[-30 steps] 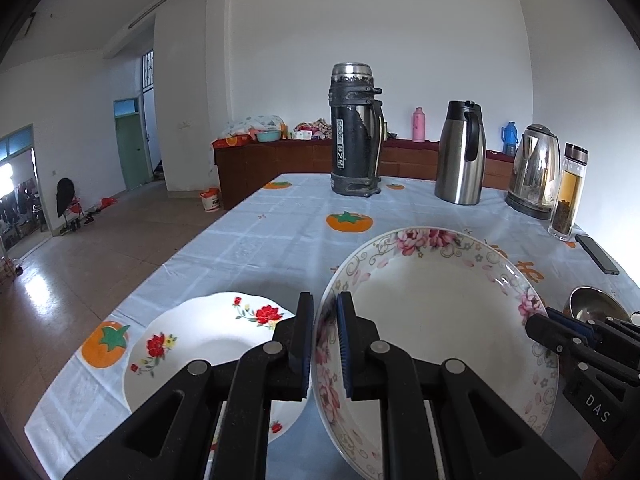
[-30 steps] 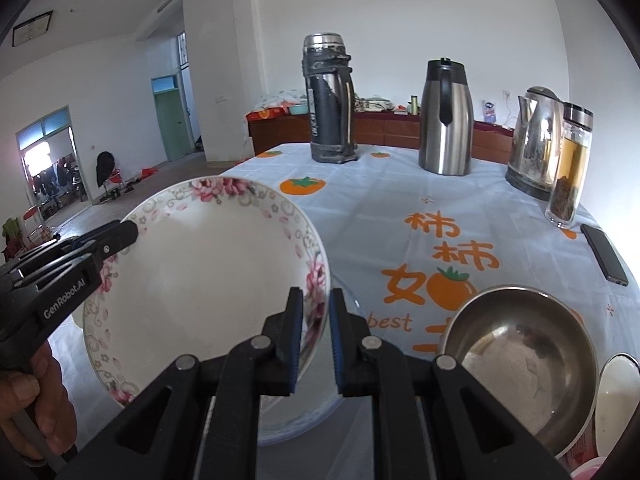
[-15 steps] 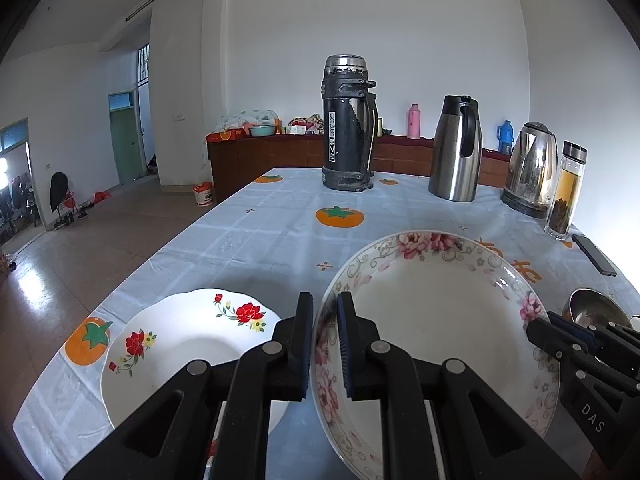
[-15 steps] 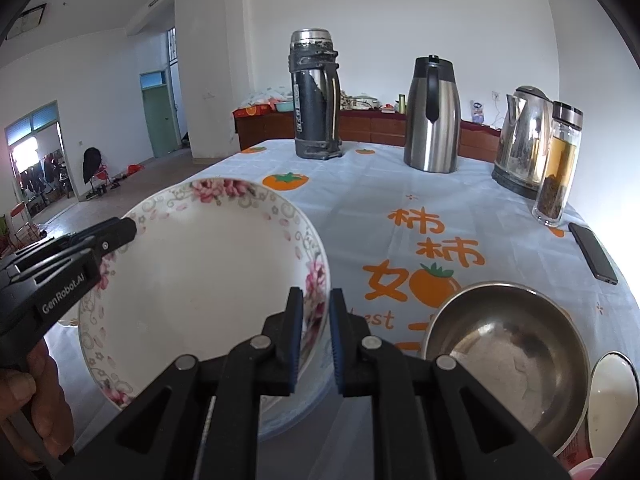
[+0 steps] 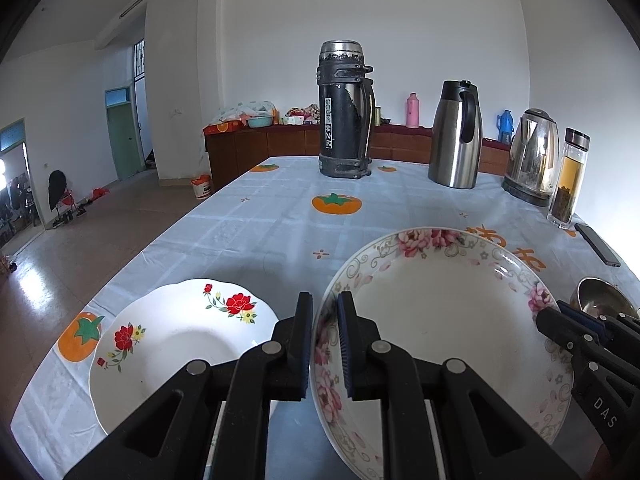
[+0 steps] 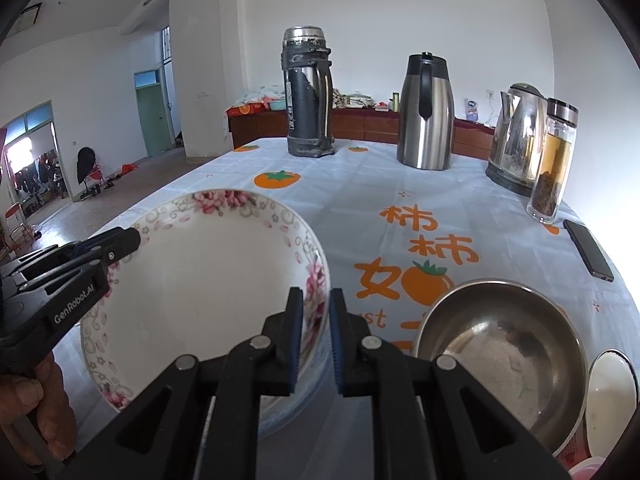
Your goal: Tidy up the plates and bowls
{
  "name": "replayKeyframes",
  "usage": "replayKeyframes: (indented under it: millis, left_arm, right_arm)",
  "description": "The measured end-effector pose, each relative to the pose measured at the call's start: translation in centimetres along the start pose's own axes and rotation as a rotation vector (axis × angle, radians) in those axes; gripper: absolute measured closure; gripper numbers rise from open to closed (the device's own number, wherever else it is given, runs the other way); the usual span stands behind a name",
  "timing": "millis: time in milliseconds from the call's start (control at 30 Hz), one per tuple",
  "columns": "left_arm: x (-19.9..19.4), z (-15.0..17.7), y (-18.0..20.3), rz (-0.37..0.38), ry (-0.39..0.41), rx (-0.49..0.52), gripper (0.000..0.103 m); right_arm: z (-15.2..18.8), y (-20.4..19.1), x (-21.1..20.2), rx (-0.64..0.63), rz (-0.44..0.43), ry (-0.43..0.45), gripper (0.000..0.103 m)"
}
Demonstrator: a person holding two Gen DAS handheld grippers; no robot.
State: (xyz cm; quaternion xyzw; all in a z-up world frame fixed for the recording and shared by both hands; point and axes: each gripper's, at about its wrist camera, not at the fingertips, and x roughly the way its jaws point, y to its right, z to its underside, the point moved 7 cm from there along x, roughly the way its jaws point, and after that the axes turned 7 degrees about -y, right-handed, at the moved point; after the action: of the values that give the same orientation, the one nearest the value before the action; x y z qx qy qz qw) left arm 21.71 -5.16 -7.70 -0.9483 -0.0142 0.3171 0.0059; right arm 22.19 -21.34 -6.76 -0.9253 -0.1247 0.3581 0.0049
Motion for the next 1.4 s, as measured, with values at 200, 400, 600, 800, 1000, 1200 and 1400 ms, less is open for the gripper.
replayKeyframes:
  millis: [200, 400, 600, 800, 1000, 1200, 1400]
  left_arm:
    - [0.4, 0.2, 0.1, -0.001, -0.01, 0.006, 0.089]
    - [0.7, 0.4, 0.2, -0.002, -0.023, 0.013, 0.089]
    - [1.0, 0.6, 0.3, -0.001, -0.03, 0.016, 0.089]
    - [1.1, 0.6, 0.5, 0.011, -0.028, 0.017, 0.089]
    - [0.9, 0.5, 0.5, 0.018, -0.009, 0.015, 0.089]
    - [1.4, 0.6, 0.4, 0.031, -0.029, 0.005, 0.089]
    - [2.0, 0.9, 0.4, 0.041, -0.057, -0.002, 0.089]
  right_arm:
    - [0.1, 0.2, 0.2, 0.0, 0.005, -0.01, 0.09]
    - [0.2, 0.3, 0.5, 0.0, 0.011, -0.017, 0.09]
    - [0.2, 0.4, 0.7, 0.001, 0.016, -0.023, 0.09]
    - [0.2, 0.8, 0.7, 0.019, 0.011, -0.024, 0.09]
    - [0.2, 0.7, 0.7, 0.015, 0.019, -0.021, 0.09]
    - [0.3, 0.6, 0.7, 0.012, 0.021, -0.027, 0.09]
    - [0.3, 0.6, 1.2, 0.013, 0.02, -0.042, 0.09]
